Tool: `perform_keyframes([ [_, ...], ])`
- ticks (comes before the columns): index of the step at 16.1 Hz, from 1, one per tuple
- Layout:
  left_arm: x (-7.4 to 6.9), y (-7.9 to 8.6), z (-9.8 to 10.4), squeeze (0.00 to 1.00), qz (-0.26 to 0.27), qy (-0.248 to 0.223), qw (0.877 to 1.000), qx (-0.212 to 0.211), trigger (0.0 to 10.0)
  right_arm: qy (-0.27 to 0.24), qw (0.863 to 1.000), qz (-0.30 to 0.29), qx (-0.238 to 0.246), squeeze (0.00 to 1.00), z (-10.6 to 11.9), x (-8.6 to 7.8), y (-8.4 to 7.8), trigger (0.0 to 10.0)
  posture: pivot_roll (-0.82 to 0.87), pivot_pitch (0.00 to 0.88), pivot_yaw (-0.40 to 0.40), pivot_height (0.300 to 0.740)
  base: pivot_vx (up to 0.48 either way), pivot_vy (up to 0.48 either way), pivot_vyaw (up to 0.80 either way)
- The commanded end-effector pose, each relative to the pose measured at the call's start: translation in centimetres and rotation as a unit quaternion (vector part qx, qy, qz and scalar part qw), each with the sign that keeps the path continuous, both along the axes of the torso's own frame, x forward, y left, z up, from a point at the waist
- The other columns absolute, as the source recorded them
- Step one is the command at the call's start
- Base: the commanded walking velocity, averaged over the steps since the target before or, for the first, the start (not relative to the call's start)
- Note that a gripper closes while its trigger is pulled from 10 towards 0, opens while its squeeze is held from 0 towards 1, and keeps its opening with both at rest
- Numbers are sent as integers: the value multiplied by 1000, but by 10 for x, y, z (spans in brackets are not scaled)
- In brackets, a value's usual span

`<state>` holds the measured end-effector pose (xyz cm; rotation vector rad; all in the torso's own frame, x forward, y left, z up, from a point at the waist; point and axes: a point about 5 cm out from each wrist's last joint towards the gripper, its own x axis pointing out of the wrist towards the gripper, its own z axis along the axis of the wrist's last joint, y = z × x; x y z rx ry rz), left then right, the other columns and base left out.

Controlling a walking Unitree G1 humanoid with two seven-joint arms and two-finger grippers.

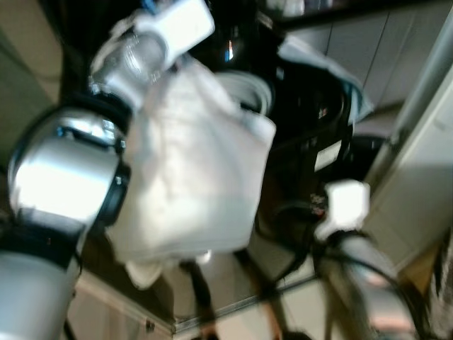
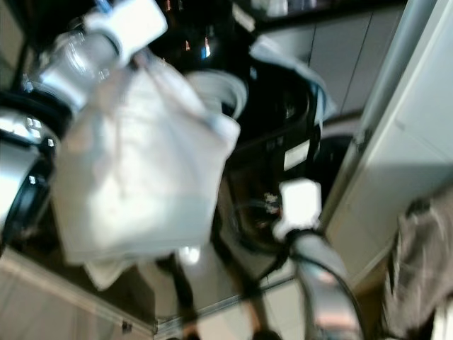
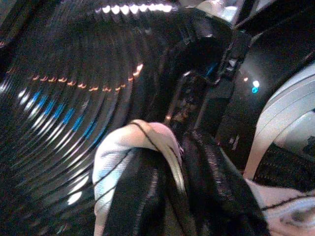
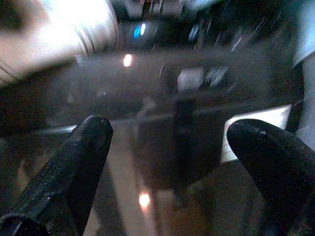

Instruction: Clothes washing

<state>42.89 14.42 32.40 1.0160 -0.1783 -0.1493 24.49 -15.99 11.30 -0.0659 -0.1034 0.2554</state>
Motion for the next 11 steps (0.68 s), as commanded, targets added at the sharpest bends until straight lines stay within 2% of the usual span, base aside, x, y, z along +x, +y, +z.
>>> perform_keyframes([
  [1, -1, 15, 5, 1000, 17, 6, 1000, -23, 10000, -38, 999, 10, -6, 0, 19, -9, 2, 10000, -320, 0, 97, 740, 0, 0, 0],
  [3, 0, 16, 1, 1000, 18, 20, 999, -37, 10000, -33, 999, 15, -21, 0, 23, -24, -3, 10000, -325, 0, 85, 740, 0, 0, 0],
  [4, 0, 18, -4, 1000, 20, 41, 997, -62, 10000, -14, 999, 23, -18, 0, 20, -36, -7, 10000, -329, 4, 76, 740, 0, 0, 0],
  [6, 1, 20, -12, 1000, 26, 69, 993, -95, 10000, 3, 999, 26, -25, 0, 15, -47, -16, 10000, -336, 3, 77, 740, 0, 0, 0],
  [7, 1, 19, -16, 1000, 27, 77, 991, -103, 10000, -7, 999, 27, -26, 0, 18, -46, -15, 10000, -339, 1, 79, 740, 0, 0, 0],
  [8, 1, 18, -25, 1000, 33, 85, 993, -70, 10000, -25, 999, 31, -35, 0, 25, -42, -13, 10000, -340, 0, 81, 740, 0, 0, 0],
  [9, 1, 16, -32, 1000, 30, 93, 993, -60, 10000, -34, 998, 29, -37, 0, 28, -39, -12, 10000, -343, 0, 85, 740, 0, 0, 0],
  [10, 1, 10, -46, 1000, 23, 109, 994, -7, 10000, -57, 998, 22, -34, 0, 37, -33, -10, 10000, -347, 0, 90, 740, 0, 0, 0],
  [11, 0, 5, -59, 1000, 15, 114, 991, 71, 10000, -80, 996, 18, -35, 0, 46, -30, -9, 10000, -349, 0, 94, 740, 0, 0, 0],
])
